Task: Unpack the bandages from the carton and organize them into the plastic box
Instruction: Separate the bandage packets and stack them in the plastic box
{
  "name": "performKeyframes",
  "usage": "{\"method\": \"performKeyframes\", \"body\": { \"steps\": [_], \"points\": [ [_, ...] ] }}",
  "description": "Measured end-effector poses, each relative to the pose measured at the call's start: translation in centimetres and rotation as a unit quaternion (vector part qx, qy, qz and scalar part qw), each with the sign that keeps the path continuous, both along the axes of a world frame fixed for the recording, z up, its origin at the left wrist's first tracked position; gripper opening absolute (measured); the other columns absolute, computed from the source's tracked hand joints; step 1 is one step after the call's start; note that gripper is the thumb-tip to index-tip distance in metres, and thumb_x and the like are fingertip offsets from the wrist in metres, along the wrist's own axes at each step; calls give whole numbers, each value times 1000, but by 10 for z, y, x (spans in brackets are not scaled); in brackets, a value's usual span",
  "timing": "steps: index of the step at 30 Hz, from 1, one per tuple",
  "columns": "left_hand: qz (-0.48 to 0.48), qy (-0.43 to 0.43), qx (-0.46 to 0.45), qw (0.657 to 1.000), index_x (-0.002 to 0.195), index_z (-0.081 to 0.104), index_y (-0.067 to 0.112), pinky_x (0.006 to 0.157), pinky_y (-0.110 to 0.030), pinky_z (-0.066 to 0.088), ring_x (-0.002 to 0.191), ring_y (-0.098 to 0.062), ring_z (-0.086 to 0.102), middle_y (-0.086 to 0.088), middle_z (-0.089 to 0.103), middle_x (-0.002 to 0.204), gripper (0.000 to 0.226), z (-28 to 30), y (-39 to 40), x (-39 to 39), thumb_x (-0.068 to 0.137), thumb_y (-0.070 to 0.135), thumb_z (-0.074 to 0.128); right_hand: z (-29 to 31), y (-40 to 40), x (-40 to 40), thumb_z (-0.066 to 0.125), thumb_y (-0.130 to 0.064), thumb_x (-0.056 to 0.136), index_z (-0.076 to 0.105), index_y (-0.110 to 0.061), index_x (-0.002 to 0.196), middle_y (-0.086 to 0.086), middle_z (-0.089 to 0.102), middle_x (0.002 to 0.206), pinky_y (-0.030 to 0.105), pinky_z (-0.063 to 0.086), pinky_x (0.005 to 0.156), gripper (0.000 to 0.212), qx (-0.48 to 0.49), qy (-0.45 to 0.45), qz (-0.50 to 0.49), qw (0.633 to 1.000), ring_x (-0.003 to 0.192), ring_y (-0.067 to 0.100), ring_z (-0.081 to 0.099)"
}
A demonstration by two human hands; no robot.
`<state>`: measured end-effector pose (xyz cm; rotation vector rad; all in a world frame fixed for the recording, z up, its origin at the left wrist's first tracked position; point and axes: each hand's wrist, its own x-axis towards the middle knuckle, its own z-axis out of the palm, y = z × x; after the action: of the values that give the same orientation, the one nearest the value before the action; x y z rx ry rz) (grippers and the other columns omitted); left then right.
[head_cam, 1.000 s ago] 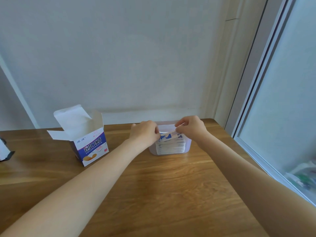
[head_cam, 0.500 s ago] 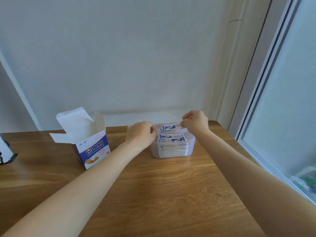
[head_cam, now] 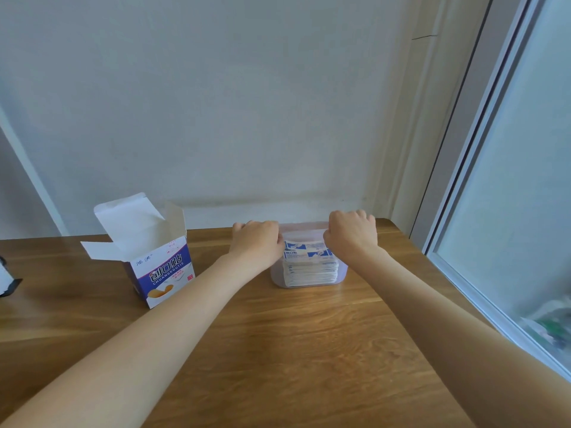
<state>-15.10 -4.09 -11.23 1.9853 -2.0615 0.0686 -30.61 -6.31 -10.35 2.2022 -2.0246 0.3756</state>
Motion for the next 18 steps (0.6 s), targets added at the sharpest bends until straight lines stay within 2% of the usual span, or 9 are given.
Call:
{"method": "performKeyframes", "body": {
  "steps": [2, 5, 8, 10, 12, 14, 16, 18],
  "points": [
    [-4, -35, -5, 999, 101, 58, 15, 79, -32, 24, 100, -23, 54, 0, 66, 100, 23, 0, 0, -2, 92, 19, 38, 1, 0, 1, 42, -6, 87, 32, -13, 64, 4, 48, 77, 32, 32, 84, 26, 28, 17, 12, 999, 101, 28, 46],
    [-12, -66, -10, 998, 101, 56, 13, 83, -32, 26, 97, -24, 53, -2, 65, 97, 22, 1, 0, -5, 92, 18, 37, 1, 0, 1, 42, -4, 86, 39, -12, 76, 9, 56, 94, 32, 33, 88, 13, 49, 27, 24, 998, 106, 29, 47],
    [-15, -54, -8, 998, 103, 56, 14, 85, -32, 28, 98, -23, 54, -1, 65, 98, 22, 0, -1, -4, 93, 18, 37, 1, 0, -2, 42, -4, 87, 40, -11, 79, 9, 55, 93, 31, 32, 83, 11, 49, 15, 21, 998, 103, 29, 50],
    [-19, -38, -11, 999, 103, 56, 15, 84, -32, 27, 97, -22, 55, 0, 66, 99, 22, -1, -3, -2, 93, 18, 37, 1, -4, -5, 44, -9, 87, 47, -9, 82, 7, 58, 90, 31, 30, 79, 6, 59, -13, 20, 998, 95, 28, 52],
    [-25, -29, -12, 999, 104, 57, 16, 85, -32, 28, 98, -21, 55, 1, 67, 101, 23, -1, -3, -3, 92, 17, 38, 2, -8, -7, 50, -19, 87, 55, -9, 96, 6, 65, 89, 32, 33, 77, 15, 98, -67, 24, 993, 90, 26, 58],
    [-31, -24, -10, 999, 104, 59, 18, 89, -33, 28, 101, -21, 55, 2, 67, 104, 25, -1, -3, -4, 90, 15, 38, 4, -10, -6, 59, -28, 83, 57, -11, 99, 4, 69, 89, 32, 36, 77, 23, 139, -105, 30, 984, 91, 24, 62],
    [-34, -27, -8, 999, 104, 60, 19, 90, -33, 28, 102, -21, 54, 2, 67, 105, 26, -1, -2, -5, 90, 15, 39, 7, -10, -6, 68, -26, 78, 59, -12, 95, 4, 70, 91, 32, 36, 78, 23, 157, -111, 35, 981, 93, 24, 62],
    [-32, -30, -12, 999, 103, 62, 19, 91, -33, 28, 102, -20, 55, 3, 67, 103, 25, -1, -2, -4, 90, 16, 40, 7, -9, -6, 69, -18, 77, 60, -13, 92, 4, 68, 94, 33, 36, 79, 18, 154, -112, 31, 981, 94, 25, 61]
  ]
}}
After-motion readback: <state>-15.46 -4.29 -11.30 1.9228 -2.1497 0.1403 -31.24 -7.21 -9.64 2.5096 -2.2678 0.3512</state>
